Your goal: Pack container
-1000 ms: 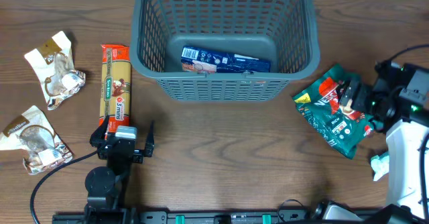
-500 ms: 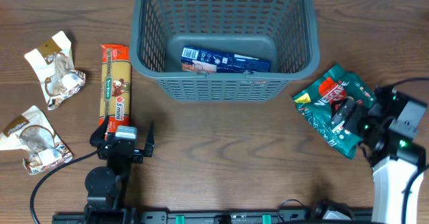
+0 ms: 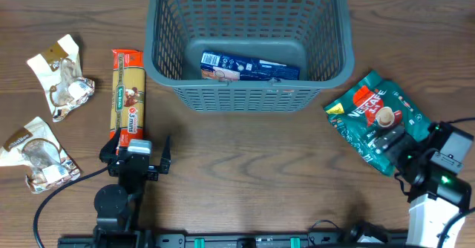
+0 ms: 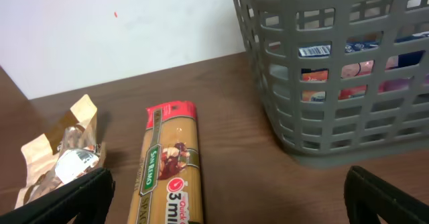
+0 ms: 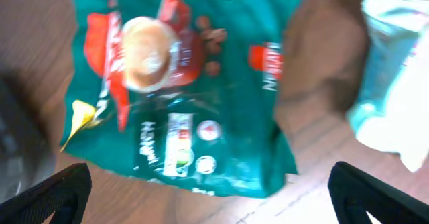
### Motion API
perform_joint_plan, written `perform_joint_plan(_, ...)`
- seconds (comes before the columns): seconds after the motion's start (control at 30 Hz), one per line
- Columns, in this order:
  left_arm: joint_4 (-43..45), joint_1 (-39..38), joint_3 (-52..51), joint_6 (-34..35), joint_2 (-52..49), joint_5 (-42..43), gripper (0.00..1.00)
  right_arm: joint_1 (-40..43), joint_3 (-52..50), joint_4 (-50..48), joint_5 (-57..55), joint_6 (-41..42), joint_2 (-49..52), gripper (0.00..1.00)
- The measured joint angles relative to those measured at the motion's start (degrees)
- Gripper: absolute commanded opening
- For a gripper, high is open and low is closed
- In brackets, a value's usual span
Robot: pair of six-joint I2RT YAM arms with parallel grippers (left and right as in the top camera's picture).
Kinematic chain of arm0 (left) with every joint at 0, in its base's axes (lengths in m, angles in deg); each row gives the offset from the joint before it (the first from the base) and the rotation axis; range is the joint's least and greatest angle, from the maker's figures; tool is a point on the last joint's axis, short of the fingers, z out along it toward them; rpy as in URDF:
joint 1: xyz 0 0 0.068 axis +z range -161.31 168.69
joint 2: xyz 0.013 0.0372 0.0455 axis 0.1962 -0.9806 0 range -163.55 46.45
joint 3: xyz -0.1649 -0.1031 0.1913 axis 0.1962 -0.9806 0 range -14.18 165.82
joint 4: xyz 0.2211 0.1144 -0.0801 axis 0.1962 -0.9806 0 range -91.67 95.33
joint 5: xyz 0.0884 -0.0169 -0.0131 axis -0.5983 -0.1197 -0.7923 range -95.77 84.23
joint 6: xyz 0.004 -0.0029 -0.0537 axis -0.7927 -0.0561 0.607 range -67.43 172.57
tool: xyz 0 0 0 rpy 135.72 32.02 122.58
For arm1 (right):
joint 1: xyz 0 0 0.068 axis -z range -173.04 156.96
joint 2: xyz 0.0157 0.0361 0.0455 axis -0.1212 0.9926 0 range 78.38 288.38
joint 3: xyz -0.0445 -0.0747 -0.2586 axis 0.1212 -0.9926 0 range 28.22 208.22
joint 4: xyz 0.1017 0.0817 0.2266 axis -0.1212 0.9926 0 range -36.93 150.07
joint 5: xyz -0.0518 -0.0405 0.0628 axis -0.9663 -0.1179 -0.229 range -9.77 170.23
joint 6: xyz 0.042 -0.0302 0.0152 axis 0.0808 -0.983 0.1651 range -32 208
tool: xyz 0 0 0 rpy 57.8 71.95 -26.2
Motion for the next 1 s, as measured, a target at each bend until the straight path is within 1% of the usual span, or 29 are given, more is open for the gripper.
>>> perform_joint_plan(0.2,0.0,0.0,0.0,0.0,0.0,0.0,0.99,7.1,0.0,1.0,-0.8,1.4,1.6,0.99)
perform_joint_plan(0.37,0.0,0.0,0.0,0.0,0.0,0.0,0.99,10.5,0.0,-0.4,1.6,0.4,6.6,0.99)
perform_joint_plan(0.73,0.0,0.0,0.0,0.0,0.0,0.0,0.99,13.4,-0.1,-7.3,11.8,-6.7,17.8,0.99)
perform_joint_plan(1.0,0.0,0.0,0.0,0.0,0.0,0.0,0.99,13.8,-0.1,-9.7,18.8,-12.6,21.5,0.99)
